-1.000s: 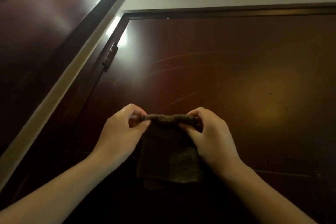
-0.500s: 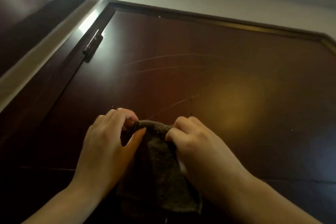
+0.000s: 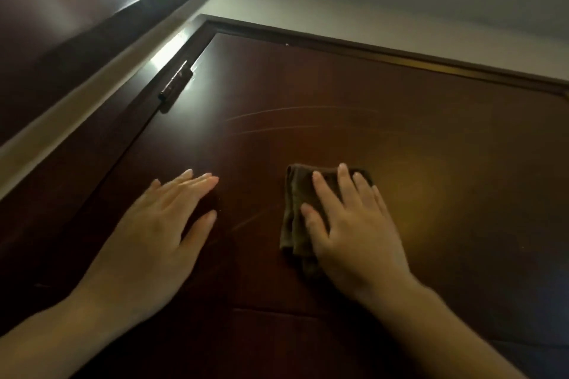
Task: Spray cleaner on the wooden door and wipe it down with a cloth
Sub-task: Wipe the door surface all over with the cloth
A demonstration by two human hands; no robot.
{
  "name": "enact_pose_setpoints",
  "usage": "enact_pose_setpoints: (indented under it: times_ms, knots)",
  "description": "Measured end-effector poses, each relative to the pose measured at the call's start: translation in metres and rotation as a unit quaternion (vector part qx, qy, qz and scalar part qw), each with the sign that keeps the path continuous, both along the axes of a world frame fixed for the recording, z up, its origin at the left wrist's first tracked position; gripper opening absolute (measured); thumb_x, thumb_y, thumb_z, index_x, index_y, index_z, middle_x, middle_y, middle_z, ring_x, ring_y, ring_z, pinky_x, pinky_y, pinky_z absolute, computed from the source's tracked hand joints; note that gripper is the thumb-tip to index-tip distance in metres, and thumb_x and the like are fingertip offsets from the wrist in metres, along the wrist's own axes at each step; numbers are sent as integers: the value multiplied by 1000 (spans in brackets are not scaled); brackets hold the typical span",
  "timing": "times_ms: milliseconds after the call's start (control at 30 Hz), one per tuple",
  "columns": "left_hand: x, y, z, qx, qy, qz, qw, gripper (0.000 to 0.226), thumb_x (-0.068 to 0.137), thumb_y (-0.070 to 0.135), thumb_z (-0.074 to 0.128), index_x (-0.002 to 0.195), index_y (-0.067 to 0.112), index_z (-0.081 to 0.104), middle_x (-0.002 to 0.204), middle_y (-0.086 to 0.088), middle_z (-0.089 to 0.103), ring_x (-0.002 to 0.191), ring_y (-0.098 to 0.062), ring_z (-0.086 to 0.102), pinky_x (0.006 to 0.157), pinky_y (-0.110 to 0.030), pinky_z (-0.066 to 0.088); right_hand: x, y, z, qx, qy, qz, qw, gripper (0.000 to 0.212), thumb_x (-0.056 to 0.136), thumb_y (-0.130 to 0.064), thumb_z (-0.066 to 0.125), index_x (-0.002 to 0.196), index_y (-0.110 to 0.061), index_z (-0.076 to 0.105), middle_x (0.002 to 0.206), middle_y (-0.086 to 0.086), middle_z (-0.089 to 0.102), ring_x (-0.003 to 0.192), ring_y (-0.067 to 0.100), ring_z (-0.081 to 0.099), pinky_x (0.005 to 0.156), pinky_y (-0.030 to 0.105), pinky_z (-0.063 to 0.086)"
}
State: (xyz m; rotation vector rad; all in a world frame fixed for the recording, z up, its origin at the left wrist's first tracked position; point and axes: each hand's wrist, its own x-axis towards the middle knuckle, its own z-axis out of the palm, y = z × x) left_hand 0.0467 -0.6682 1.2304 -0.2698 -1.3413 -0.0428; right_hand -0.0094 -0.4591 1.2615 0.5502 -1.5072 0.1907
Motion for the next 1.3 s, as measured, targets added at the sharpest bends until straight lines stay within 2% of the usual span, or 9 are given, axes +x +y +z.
enact_pose_setpoints:
  times_ms: [67,167,267,367,467,600,767,1067,1300]
  knots:
    - [-5,-2,-2,11,-9,22,1000,64,82,54,21,139,28,34,140,21,29,134,9,13,111,-13,1,-1,6,20,-12,-32,9,999,64,92,-60,8,149,-32,-2,158,4,-11,144,19,-10,114,33,-8]
    - [-10,-3,0,27,-13,64,998,69,79,56,8,140,26,19,144,18,15,136,3,4,112,-21,0,5,-7,23,7,-23,2,1000,60,97,-52,15,149,-29,0,157,7,-11,144,23,-11,115,38,-7]
    - [-9,-3,0,25,-14,98,995,68,79,56,1,138,24,11,147,15,9,137,1,1,111,-21,-2,4,-16,25,78,-2,-19,997,57,98,-47,17,149,-30,0,158,7,-10,144,24,-9,115,38,-6]
    - [-9,-4,-1,22,-20,148,989,65,87,47,14,139,11,31,146,1,27,136,-13,20,110,-23,8,5,8,55,75,-41,-27,996,56,98,-48,21,149,-32,4,158,5,-7,145,22,-5,115,35,-3]
    - [-11,-4,-2,18,3,185,983,55,91,35,28,127,1,53,133,-13,51,125,-28,42,101,-34,22,4,21,63,27,-85,-19,996,56,98,-49,16,149,-32,1,158,4,-10,144,20,-8,115,35,-5]
    - [-13,-4,-3,16,29,199,979,54,90,34,29,125,1,55,132,-13,53,123,-28,45,99,-34,24,6,-6,48,41,-50,4,998,54,99,-46,19,150,-29,8,153,2,3,141,23,-2,116,39,0]
    - [-12,-4,-5,20,21,223,974,51,92,34,29,126,6,56,132,-10,54,123,-25,47,99,-32,25,13,-6,72,37,-16,43,998,50,100,-40,29,148,-27,22,153,2,20,140,22,14,116,35,11]
    - [-9,-3,-3,32,-37,199,979,62,99,39,7,127,8,53,133,-6,52,126,-20,43,101,-31,23,34,-79,76,183,37,32,982,48,100,-40,28,147,-35,19,158,-2,8,145,18,2,114,31,-2]
    - [-7,-3,-5,28,-58,164,984,58,99,38,8,124,17,56,130,1,56,122,-14,49,96,-29,28,29,-66,103,107,-2,30,994,46,101,-36,26,147,-37,19,158,-4,6,145,18,1,115,34,0]
